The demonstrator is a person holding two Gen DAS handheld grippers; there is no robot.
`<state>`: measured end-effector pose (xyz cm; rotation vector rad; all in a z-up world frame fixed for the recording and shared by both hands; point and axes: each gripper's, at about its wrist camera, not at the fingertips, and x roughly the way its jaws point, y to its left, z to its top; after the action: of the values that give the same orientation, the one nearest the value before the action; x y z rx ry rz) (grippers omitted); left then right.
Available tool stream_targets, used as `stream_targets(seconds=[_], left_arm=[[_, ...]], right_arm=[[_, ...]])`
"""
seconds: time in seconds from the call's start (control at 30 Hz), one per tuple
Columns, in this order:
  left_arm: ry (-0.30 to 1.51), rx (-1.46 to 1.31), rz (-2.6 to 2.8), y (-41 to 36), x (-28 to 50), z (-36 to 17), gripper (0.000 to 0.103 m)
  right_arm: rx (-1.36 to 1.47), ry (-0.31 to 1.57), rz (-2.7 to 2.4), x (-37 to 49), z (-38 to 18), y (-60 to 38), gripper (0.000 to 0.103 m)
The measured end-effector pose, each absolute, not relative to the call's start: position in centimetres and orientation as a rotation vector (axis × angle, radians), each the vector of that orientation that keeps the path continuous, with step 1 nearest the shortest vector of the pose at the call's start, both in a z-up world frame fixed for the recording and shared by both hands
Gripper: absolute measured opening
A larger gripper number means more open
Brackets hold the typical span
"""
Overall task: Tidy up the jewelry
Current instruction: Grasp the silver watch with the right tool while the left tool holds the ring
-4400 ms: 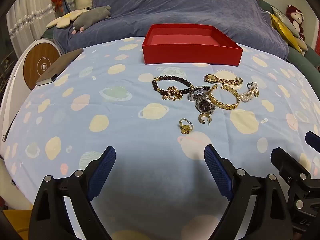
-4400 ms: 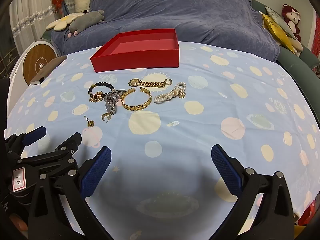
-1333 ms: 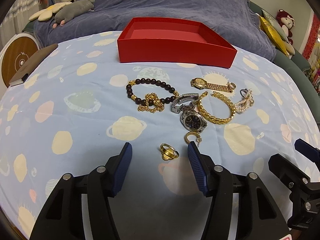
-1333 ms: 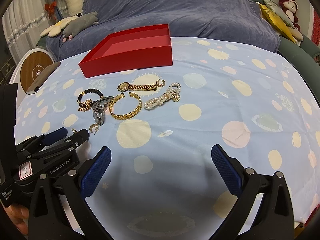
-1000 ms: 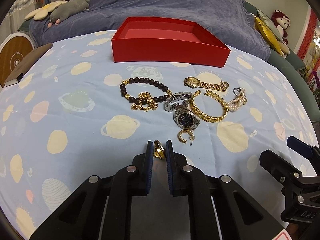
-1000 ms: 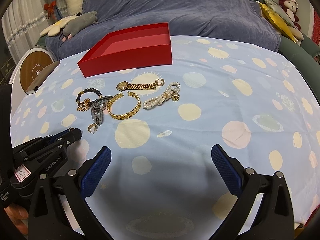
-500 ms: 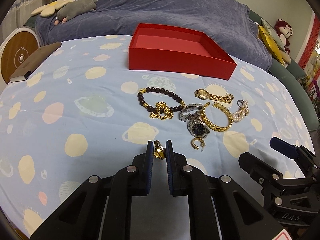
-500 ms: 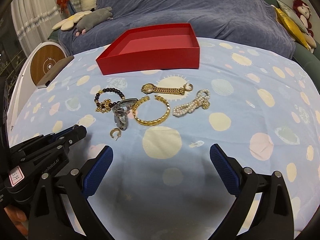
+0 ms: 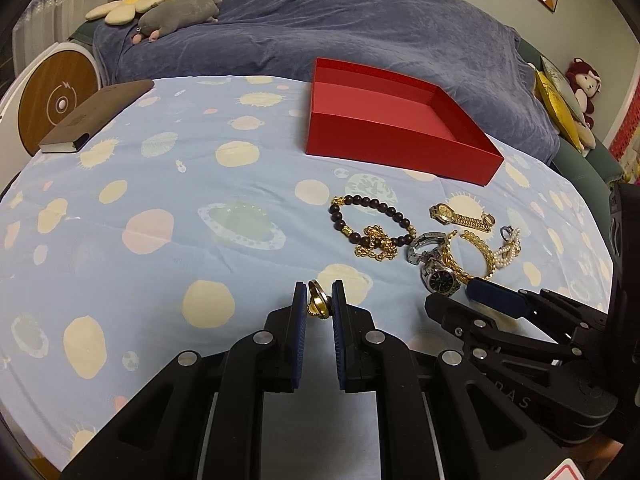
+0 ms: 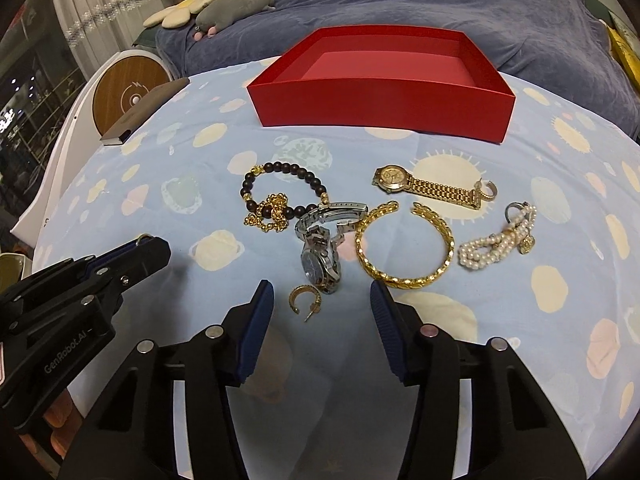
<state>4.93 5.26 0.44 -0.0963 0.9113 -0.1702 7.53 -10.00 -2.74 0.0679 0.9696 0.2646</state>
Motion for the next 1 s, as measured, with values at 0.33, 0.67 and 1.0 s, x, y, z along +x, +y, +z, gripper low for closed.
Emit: stream_targets(seconds=[0.33, 0.67, 1.0], left_arm=[[0.925, -0.113, -0.156, 6.4, 5.2, 0.1, 0.01], [0.911, -0.118, -0.164, 6.2, 5.2, 0.7, 0.01], [0.867, -0.139, -0.18, 5.1, 6.0, 3.9, 0.01]], right_arm=[[0.051, 0.962, 0.279, 8.4, -3.1, -9.7, 0.016], [0.06, 0.935, 0.304, 7.7, -2.0, -9.9, 0.009], [0.115, 0.849, 0.342, 6.6, 3.3, -11.7, 0.009]])
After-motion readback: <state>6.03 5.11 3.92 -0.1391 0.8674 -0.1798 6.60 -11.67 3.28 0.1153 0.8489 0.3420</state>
